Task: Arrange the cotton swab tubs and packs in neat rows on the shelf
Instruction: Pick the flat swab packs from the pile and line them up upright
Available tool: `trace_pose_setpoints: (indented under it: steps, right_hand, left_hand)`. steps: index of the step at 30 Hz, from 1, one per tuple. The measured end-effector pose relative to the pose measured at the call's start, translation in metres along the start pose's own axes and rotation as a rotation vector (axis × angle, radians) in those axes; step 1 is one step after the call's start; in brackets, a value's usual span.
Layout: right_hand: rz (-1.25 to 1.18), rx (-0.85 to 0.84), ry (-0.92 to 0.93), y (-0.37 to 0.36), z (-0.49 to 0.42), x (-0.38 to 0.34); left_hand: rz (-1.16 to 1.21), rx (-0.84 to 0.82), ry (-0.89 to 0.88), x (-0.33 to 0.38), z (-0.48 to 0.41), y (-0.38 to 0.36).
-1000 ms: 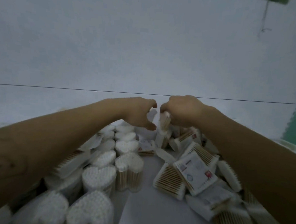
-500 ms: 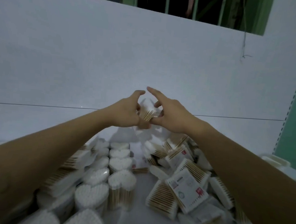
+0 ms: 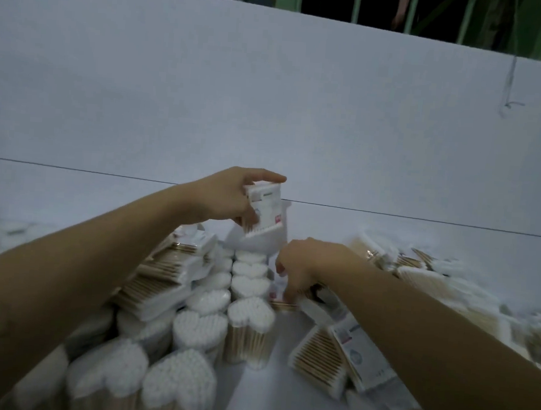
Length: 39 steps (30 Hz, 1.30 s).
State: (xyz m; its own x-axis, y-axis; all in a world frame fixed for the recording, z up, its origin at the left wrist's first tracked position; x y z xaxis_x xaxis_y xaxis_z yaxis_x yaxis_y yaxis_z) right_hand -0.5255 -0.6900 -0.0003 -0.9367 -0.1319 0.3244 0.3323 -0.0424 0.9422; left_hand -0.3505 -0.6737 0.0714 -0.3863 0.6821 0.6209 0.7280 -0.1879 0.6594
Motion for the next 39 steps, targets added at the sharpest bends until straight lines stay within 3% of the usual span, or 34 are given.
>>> trace_pose_setpoints:
  steps: [14,22,26,31,39]
  right_hand:
    - [0.276,0.009,0.117,-0.016,-0.010,0.000]
    - [0.368,-0.014,0.006,-0.019,0.002,0.014]
    - [0.268,-0.072,-0.097,-0.013,0.014,0.028]
    - [0.142,-0.068,0.006,-0.015,0.004,0.028]
    - [0.253,-0.156,0.019,-0.030,-0.015,0.016]
  left_hand:
    - [-0.266,0.029,0.027,0.002,0.012,-0.002]
    - [-0.345,0.016,-0.017,0.011,0.002,-0.019]
    - [-0.306,-0.008,-0.027,0.017,-0.003,-0.028]
    - [-0.345,0.000,-0.014,0.009,-0.009,-0.025]
    - [-0.268,0.021,0.047,-0.008,-0.029,-0.037]
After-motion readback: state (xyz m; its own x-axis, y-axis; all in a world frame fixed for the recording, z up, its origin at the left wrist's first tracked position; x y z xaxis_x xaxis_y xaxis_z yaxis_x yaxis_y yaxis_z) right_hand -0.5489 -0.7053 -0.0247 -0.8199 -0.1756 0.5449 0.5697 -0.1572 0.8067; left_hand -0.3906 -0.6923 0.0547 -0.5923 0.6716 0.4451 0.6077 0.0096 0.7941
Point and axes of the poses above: each hand's wrist, its own z-axis away from the middle knuckle, its own y-axis out of the back of the hand, x = y × z, the point moved 1 cm from there along -z, towards the middle knuckle, and after that the axes turned 10 degrees about -y, right-handed, at the moved point
